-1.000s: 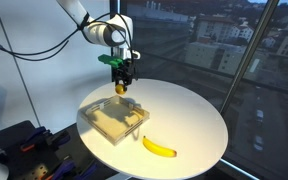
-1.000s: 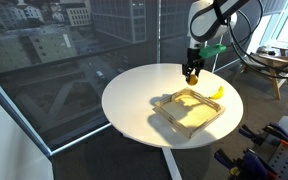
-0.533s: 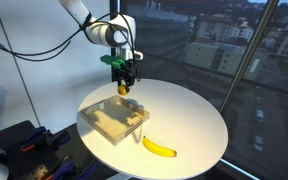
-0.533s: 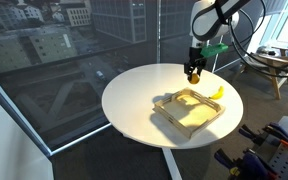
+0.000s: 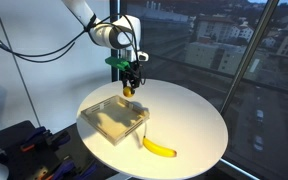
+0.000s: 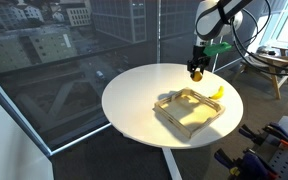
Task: Remove the yellow fruit from the crate and put it on the table
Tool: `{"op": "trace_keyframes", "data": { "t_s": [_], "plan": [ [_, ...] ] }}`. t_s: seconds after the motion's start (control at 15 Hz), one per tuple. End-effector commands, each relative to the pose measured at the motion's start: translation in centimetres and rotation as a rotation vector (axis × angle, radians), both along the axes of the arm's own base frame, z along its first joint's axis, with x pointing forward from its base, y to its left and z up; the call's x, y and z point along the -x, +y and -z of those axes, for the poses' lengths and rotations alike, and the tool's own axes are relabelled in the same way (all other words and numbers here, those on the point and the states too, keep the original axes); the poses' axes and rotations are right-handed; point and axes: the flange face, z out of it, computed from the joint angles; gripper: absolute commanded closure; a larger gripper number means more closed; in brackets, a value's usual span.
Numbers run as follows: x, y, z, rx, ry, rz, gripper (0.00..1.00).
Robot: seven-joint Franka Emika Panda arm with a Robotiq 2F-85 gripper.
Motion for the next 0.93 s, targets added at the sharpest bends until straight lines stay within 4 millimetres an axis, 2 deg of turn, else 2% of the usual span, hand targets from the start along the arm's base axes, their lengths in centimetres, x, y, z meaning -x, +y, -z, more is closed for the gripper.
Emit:
{"op": "trace_keyframes", "data": {
  "t_s": [0.0, 0.87],
  "plan": [
    [-0.9, -1.5, 0.0, 0.009, -0.017, 0.032, 0.57],
    [-2.2, -6.6, 1.4, 0.006, 0.001, 0.112, 0.57]
  ]
}}
